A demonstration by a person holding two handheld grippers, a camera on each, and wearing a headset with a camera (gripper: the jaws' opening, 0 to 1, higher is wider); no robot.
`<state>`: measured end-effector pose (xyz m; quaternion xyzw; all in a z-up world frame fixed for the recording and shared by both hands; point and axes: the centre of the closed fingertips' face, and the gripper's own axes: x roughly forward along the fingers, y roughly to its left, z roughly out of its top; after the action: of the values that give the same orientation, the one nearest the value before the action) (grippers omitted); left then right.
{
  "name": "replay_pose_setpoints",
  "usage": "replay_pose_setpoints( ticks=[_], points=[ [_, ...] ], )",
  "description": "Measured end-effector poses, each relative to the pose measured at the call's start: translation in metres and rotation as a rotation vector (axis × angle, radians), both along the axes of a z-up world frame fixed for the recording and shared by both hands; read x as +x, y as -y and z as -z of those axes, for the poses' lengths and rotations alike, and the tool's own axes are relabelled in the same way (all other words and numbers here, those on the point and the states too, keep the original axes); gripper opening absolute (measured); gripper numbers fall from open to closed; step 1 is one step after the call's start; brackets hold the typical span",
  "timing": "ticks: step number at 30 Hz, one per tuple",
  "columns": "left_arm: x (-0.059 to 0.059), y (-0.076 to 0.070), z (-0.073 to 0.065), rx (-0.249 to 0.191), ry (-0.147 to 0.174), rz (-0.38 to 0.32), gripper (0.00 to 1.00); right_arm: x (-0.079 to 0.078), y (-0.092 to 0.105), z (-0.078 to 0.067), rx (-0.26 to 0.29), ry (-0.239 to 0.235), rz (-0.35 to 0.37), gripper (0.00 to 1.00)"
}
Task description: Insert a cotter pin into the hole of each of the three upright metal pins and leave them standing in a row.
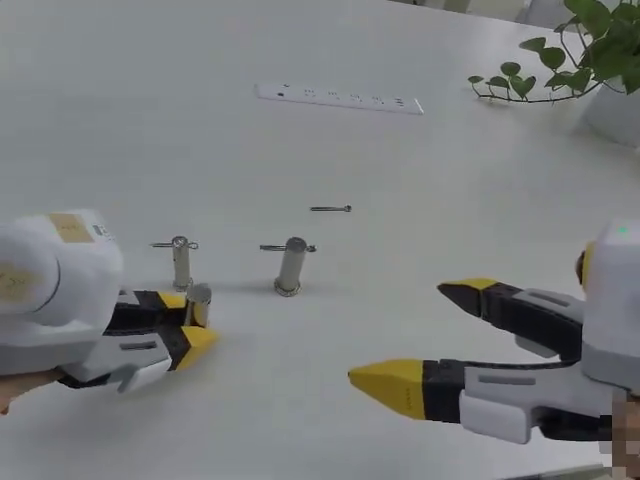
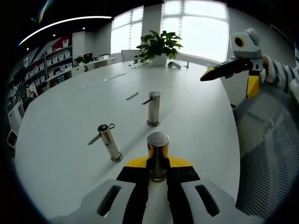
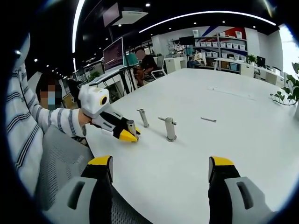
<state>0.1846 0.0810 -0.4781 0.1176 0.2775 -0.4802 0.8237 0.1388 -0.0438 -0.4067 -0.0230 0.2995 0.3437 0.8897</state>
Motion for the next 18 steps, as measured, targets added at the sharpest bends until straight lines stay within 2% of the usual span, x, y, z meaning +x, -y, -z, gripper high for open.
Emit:
replay_pose_setpoints(
  ticks=[3, 12, 14, 18],
  points=[
    [0.0003, 0.0018, 0.0006, -0.011, -0.011, -0.002, 0.10, 0.0002, -0.0001, -0.0003, 0.002, 0.001, 0.002, 0.83],
    [0.0009, 0.0036, 0.0013, -0.030, -0.017, -0.014, 0.10, 0.0003, 0.0002, 0.0001, 0.003, 0.001, 0.005, 0.82],
    [0.0000, 0.0032, 0.0017, -0.028, -0.010, -0.010, 0.10, 0.0003, -0.0001, 0.0007, 0.003, 0.000, 0.007, 0.82],
    [-0.0011, 0.0023, 0.0018, -0.035, -0.020, -0.021, 0.10, -0.0001, -0.0013, 0.0013, 0.006, -0.002, 0.008, 0.82]
  ],
)
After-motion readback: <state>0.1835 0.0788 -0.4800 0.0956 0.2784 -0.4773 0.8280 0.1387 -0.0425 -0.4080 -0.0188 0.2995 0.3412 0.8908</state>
